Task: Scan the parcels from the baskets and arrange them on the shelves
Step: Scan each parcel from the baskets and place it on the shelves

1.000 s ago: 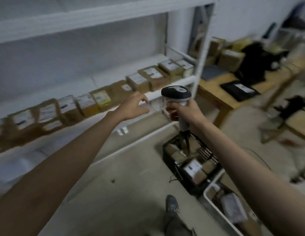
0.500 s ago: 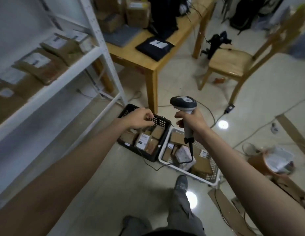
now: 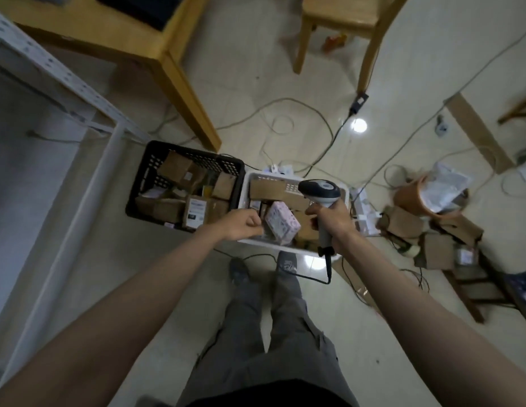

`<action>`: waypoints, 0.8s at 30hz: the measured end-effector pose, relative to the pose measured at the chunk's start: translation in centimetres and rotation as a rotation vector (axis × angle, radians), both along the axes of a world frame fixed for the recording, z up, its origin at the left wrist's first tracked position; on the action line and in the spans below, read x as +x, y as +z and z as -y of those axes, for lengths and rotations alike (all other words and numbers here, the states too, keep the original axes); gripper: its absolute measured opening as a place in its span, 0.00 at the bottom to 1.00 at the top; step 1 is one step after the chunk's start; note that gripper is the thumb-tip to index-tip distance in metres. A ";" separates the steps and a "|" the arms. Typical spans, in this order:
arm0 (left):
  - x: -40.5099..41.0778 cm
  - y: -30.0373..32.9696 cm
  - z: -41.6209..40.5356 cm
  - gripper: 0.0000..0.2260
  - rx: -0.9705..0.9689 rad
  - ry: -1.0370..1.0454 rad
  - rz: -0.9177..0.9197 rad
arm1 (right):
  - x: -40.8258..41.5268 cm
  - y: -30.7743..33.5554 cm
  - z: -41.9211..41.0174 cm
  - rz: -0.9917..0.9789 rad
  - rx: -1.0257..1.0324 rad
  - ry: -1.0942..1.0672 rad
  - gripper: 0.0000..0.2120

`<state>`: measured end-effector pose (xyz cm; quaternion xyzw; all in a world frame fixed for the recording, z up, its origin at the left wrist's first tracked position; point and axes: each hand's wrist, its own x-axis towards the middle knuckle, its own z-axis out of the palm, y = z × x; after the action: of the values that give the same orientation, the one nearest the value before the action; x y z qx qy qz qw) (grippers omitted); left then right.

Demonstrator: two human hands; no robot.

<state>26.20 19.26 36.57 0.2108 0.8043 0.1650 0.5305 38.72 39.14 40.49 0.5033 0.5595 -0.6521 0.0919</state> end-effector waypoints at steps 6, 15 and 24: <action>-0.4 -6.9 -2.5 0.11 0.013 -0.033 -0.017 | 1.2 -7.0 -0.8 0.086 -0.064 -0.160 0.18; 1.1 -23.5 -6.3 0.14 0.035 -0.073 -0.021 | 3.4 -21.9 0.9 0.173 -0.178 -0.382 0.18; 0.4 -38.8 -9.2 0.35 0.054 -0.430 -0.170 | 5.2 -36.9 2.7 0.259 -0.279 -0.559 0.21</action>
<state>26.62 28.42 -2.21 0.4044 0.7779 0.0512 0.4782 43.89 36.48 3.62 0.6987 0.2888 -0.6527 0.0477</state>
